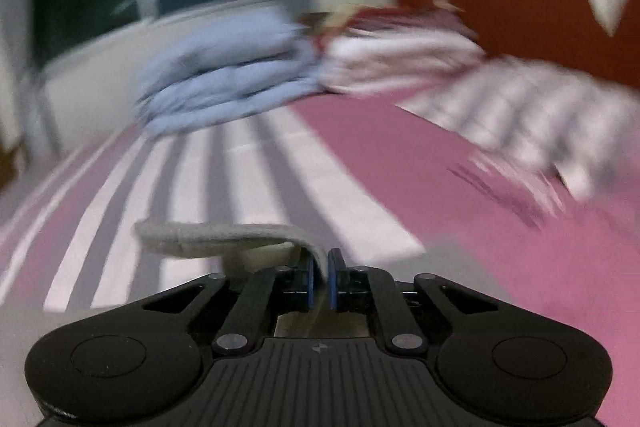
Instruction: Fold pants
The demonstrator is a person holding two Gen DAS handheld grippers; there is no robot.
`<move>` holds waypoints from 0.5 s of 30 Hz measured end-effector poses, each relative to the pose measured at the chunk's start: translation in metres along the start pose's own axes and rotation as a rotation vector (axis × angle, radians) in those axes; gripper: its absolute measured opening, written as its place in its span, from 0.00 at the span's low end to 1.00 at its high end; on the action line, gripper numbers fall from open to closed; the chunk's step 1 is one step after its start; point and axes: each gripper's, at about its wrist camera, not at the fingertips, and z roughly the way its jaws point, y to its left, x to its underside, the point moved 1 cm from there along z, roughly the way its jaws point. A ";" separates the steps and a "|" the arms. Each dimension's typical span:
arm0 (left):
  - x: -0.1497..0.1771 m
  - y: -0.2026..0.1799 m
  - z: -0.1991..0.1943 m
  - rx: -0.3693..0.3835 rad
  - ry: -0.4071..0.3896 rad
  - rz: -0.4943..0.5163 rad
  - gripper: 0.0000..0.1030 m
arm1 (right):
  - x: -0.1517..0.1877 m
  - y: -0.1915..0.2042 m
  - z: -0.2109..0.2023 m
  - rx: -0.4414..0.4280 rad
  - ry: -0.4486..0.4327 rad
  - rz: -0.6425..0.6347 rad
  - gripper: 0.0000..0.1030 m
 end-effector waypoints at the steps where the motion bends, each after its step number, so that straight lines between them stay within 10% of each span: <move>1: 0.000 0.000 0.000 -0.002 0.000 0.001 0.85 | 0.004 -0.014 0.002 0.005 0.019 0.042 0.08; 7: 0.000 -0.004 0.000 -0.016 0.004 0.011 0.85 | 0.033 -0.091 0.022 -0.098 0.148 0.325 0.10; 9: -0.001 -0.004 0.001 -0.016 0.005 0.013 0.85 | 0.032 -0.100 0.026 -0.106 0.155 0.345 0.25; 12: -0.001 -0.004 0.001 -0.015 0.005 0.012 0.85 | 0.020 -0.091 0.025 -0.045 0.124 0.193 0.58; 15: -0.001 -0.005 0.002 -0.022 0.005 0.018 0.86 | 0.016 -0.059 0.006 -0.017 0.073 -0.109 0.59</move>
